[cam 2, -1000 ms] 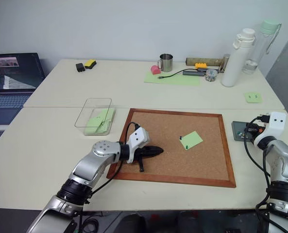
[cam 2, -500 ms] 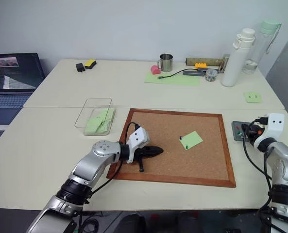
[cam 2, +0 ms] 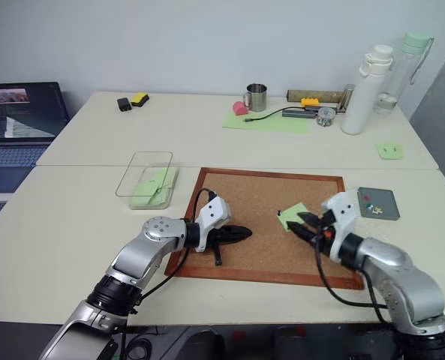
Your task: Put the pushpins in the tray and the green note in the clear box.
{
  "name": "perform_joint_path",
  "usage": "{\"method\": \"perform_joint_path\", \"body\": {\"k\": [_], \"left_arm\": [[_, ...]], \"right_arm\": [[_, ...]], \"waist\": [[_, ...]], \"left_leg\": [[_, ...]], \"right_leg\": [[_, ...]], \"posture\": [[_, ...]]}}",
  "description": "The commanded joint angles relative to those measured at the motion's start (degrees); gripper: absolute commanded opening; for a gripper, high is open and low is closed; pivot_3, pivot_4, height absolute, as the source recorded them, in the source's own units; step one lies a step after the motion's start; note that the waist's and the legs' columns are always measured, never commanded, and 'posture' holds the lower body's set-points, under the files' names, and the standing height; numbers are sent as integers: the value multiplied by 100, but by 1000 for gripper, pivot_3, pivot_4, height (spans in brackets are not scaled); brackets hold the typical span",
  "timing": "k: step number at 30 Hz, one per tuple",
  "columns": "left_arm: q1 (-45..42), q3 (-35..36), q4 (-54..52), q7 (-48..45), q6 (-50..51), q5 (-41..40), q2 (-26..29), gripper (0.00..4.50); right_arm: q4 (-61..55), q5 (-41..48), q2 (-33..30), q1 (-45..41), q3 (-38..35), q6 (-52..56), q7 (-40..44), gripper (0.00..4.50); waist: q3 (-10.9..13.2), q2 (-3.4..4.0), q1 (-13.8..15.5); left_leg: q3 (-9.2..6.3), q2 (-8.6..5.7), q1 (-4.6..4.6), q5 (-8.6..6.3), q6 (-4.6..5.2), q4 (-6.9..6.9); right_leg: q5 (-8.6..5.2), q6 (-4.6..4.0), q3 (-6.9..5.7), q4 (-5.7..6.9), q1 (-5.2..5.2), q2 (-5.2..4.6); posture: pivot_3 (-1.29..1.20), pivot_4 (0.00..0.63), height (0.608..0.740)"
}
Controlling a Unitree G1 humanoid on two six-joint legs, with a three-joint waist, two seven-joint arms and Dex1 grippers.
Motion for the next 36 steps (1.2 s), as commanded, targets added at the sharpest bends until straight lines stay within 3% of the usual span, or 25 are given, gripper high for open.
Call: {"method": "perform_joint_path", "body": {"k": [1, 16, 17, 24, 25, 36], "left_arm": [[43, -176, 199, -58, 64, 146, 57, 0], [139, -153, 64, -9, 100, 107, 88, 0], [142, -152, 59, -8, 104, 106, 89, 0], [139, -138, 13, -24, 141, 93, 103, 0], [136, -136, 9, -26, 147, 90, 104, 0], [201, -210, -47, -60, 192, 104, 125, 0]], "right_arm": [[254, -429, 162, -101, 373, -374, -148, 1905], [1137, -1111, 559, -384, 751, -947, -176, 1905], [1152, -1118, 581, -386, 735, -959, -165, 1537], [1167, -1125, 581, -313, 625, -1030, -136, 390], [1144, -1100, 591, -297, 592, -1027, -139, 65], [540, -862, 578, -309, 388, -904, -129, 65]], "waist": [[0, -1, 2], [1, -4, 4], [1, -4, 5], [1, -4, 4], [1, -4, 4], [2, -3, 5]], "left_leg": [[0, 0, 0, 0, 0, 0], [-1, 0, 1, 0, 0, 1], [-1, 0, 1, 0, 0, 1], [-2, 0, 1, 0, 0, 0], [-2, 0, 1, 0, 0, 0], [-2, 0, 0, 0, 0, -1]], "right_leg": [[0, 0, -1, 0, 0, 0], [0, 0, -2, 0, 1, 0], [0, 0, -1, 0, 1, 0], [0, 0, -2, 0, 1, 0], [0, 0, -2, 0, 1, 0], [0, 0, -2, -1, 0, 0]], "posture": [[0, 150, 740], [0, 150, 740], [0, 150, 740], [0, 150, 740], [0, 150, 740], [0, 150, 740]]}}
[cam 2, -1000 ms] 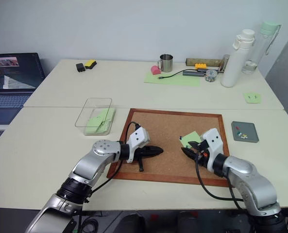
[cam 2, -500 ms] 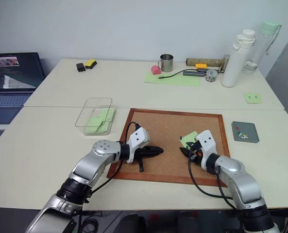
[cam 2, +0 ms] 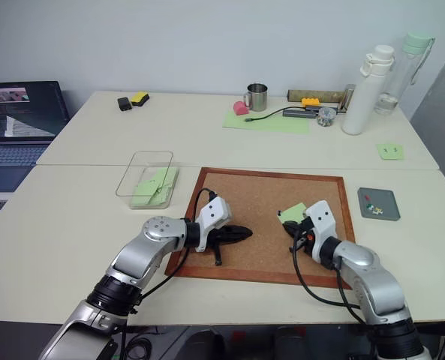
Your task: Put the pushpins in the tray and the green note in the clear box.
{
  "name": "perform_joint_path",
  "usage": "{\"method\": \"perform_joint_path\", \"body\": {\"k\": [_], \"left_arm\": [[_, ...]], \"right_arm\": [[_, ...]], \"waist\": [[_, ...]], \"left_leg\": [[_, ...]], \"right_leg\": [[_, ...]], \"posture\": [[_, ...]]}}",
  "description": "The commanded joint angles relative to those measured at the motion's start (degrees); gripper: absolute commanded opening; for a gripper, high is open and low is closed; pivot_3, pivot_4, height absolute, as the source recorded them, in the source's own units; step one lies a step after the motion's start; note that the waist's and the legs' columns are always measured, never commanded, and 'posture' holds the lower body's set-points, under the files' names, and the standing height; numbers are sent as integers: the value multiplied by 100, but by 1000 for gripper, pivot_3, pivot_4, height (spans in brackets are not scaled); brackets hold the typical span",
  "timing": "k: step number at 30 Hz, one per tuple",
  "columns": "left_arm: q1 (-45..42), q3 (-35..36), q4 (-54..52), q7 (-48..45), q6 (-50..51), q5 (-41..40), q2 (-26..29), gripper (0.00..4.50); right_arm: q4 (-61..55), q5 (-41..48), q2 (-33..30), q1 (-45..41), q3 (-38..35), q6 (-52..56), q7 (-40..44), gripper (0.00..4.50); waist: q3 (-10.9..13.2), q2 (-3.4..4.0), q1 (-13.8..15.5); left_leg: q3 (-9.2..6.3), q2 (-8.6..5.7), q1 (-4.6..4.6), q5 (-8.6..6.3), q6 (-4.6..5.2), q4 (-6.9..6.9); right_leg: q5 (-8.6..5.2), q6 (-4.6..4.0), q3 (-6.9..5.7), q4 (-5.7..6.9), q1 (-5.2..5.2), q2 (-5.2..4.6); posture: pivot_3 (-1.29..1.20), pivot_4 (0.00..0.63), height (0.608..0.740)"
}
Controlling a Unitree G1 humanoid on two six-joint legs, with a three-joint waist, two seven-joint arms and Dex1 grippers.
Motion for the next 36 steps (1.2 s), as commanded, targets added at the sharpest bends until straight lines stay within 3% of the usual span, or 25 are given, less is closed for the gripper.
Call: {"method": "perform_joint_path", "body": {"k": [1, 7, 13, 20, 31, 32, 36], "left_arm": [[191, -177, 10, -65, 185, 103, 112, 0], [229, -223, -14, -101, 207, 128, 152, 0], [238, -234, -45, -118, 231, 120, 185, 0], [244, -246, -50, -143, 186, 109, 224, 0], [248, -233, -59, -175, 114, 112, 268, 0], [259, -219, -70, -171, 117, 112, 282, 0], [315, -184, -122, -151, 141, 105, 323, 0]], "right_arm": [[-742, 174, -74, -78, -249, -16, 2, 65], [-1195, 451, -83, -46, -474, 323, -61, 65], [-1163, 766, -14, -104, -1175, 538, -404, 65], [366, -163, -468, -585, -2252, 114, -1553, 65], [2506, -283, -880, -1400, -2416, -355, -1247, 65], [2606, -263, -883, -1431, -2439, -390, -1223, 474], [2836, -275, -913, -1466, -2444, -555, -1151, 1190]], "waist": [[0, 1, 0], [0, 0, -2], [0, 0, -1], [0, 0, -1], [-1, 4, -12], [-1, 4, -12], [-1, 4, -18]], "left_leg": [[0, 1, -1, 0, 0, -1], [-2, 2, -1, 0, 0, -2], [-1, 1, -1, 0, 0, -1], [4, 0, 1, 0, 0, -1], [11, -1, 10, 0, 0, -8], [10, -1, 9, 0, 0, -8], [12, 2, 10, 0, 0, -9]], "right_leg": [[0, 0, 1, 0, -2, 0], [0, 0, -1, -3, 0, 1], [0, 0, 0, -2, 0, 0], [0, 0, 3, -3, 0, -5], [0, -1, 12, -8, 6, 2], [0, -1, 13, -8, 6, 2], [0, -1, 14, -9, 6, 1]], "posture": [[0, 150, 740], [0, 150, 740], [0, 150, 740], [0, 150, 740], [0, 150, 740], [0, 150, 740], [0, 150, 740]]}}
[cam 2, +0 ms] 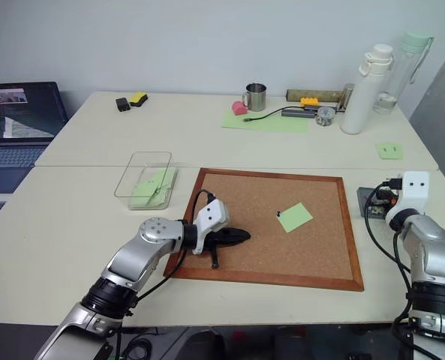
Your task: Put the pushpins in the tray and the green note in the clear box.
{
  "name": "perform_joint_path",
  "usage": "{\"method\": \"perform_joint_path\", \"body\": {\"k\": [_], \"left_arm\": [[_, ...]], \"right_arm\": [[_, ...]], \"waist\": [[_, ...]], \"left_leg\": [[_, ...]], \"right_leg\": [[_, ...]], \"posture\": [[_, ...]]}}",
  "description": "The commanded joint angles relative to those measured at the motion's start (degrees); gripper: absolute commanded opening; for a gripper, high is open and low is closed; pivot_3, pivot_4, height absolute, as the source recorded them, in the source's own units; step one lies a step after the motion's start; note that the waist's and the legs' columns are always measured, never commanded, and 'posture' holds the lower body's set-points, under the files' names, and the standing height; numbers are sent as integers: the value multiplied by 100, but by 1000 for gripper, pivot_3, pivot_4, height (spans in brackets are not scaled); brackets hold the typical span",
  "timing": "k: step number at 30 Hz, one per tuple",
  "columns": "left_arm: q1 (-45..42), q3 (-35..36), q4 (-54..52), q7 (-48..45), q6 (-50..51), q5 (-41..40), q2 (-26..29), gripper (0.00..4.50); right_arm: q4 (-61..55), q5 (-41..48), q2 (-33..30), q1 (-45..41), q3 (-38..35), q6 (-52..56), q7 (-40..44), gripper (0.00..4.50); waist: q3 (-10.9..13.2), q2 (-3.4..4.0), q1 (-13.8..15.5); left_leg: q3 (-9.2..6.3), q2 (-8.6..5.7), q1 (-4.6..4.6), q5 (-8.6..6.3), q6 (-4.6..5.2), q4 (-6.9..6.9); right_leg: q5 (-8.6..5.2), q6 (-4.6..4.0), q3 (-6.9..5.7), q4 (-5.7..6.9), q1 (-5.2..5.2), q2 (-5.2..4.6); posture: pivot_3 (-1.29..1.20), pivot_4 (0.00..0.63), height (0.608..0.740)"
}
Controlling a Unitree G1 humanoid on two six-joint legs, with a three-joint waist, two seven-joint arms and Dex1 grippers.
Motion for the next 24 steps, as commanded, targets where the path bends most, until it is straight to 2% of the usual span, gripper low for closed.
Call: {"method": "perform_joint_path", "body": {"k": [1, 3, 14, 18, 24], "left_arm": [[221, -123, 55, -45, 154, 111, 151, 0], [236, -124, 42, -37, 158, 112, 149, 0], [179, -140, 82, -58, 174, 109, 111, 0], [156, -125, 88, -75, 201, 100, 126, 0], [182, -124, 37, -67, 250, 86, 145, 0]], "right_arm": [[42, -14, -119, -124, -114, -322, 83, 1356], [-4, 31, -99, -97, -118, -397, 145, 1737], [-773, 295, 1, 233, -91, -369, 493, 1737], [-2051, 887, 79, 645, 464, 150, 1214, 1737], [-3428, 1125, 215, 968, 1574, 787, 1418, 1737]], "waist": [[0, 0, -2], [0, 0, -2], [0, 0, 1], [1, 2, 2], [1, 0, 4]], "left_leg": [[0, 0, 0, 0, 0, 0], [0, 1, 0, 0, 0, 0], [-1, 2, 0, 0, 0, 0], [-1, 2, 0, 0, 0, -1], [-7, 3, -1, 0, 0, 0]], "right_leg": [[0, 0, 0, 0, 0, 0], [0, 0, 0, 0, 0, 0], [0, 0, -1, -1, 1, -1], [0, 0, -1, 0, 1, 0], [0, 1, -7, -1, 4, -1]], "posture": [[0, 150, 740], [0, 150, 740], [0, 150, 740], [0, 150, 740], [0, 150, 740]]}}
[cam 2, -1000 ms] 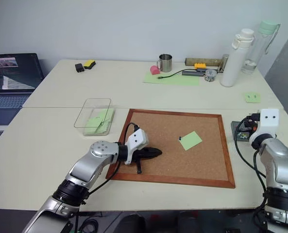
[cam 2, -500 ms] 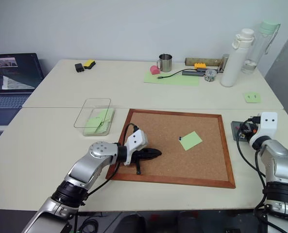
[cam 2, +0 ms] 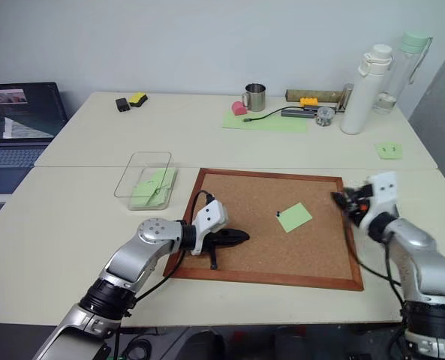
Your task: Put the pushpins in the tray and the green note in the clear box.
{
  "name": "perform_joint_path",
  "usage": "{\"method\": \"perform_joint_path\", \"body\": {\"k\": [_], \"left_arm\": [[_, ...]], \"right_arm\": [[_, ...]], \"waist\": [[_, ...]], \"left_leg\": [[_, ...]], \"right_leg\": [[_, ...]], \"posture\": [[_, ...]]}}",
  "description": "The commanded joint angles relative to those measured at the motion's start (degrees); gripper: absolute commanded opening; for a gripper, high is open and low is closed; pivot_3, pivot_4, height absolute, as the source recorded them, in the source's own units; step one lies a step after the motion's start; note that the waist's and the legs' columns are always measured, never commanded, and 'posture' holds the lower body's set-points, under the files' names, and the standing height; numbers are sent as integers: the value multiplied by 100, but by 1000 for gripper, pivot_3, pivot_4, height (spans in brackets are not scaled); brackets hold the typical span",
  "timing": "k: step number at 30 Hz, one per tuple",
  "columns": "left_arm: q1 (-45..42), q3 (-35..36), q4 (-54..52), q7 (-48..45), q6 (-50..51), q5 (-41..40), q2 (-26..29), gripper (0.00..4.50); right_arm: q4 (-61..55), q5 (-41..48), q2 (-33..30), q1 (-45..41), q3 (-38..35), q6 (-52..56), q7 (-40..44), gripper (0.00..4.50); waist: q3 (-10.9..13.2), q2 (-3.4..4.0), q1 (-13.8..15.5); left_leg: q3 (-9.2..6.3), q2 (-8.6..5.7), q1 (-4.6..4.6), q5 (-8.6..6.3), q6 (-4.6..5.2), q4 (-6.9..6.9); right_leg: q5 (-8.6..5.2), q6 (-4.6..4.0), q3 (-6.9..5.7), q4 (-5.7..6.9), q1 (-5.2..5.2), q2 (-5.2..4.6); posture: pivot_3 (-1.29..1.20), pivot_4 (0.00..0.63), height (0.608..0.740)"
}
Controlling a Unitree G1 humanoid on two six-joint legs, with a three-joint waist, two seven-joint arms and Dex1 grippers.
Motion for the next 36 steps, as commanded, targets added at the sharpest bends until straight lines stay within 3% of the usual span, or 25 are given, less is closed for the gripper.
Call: {"method": "perform_joint_path", "body": {"k": [1, 8, 25, 29, 34, 36], "left_arm": [[153, -147, 87, -45, 231, 96, 109, 0], [90, -145, 120, -20, 279, 98, 77, 0], [154, -104, 30, 4, 331, 87, 141, 0], [155, -104, 20, 9, 346, 87, 141, 0], [162, -104, 2, 2, 364, 85, 146, 0], [156, -108, 4, -7, 369, 86, 148, 0]], "right_arm": [[-748, 17, 98, -4, 625, 242, 19, 1737], [-180, -844, 609, -332, 1516, 59, -567, 1737], [710, -1028, 1270, -795, 1404, -123, -654, 1737], [748, -984, 1347, -844, 1275, -111, -640, 1158], [750, -993, 1327, -841, 1227, -116, -620, 116], [734, -995, 1314, -814, 1177, -143, -638, 6]], "waist": [[0, -1, -1], [-1, -6, 4], [-1, -7, -9], [0, -7, -8], [-1, -7, -10], [0, -7, -10]], "left_leg": [[0, 0, 0, 0, 0, 0], [-1, -1, -1, 0, 0, 1], [-1, -1, 0, 0, 0, 0], [-1, 0, -1, 0, 0, 0], [-1, 0, 0, 0, 0, -1], [-1, 0, 0, 0, 0, -1]], "right_leg": [[0, 0, 0, -1, 0, -1], [0, 0, -3, -2, -2, -1], [0, 0, -3, -3, -3, 0], [0, 0, -4, -3, -3, -1], [0, 0, -4, -3, -3, 0], [0, 0, -3, -3, -3, 0]], "posture": [[0, 150, 740], [0, 150, 740], [0, 150, 740], [0, 150, 740], [0, 150, 740], [0, 150, 740]]}}
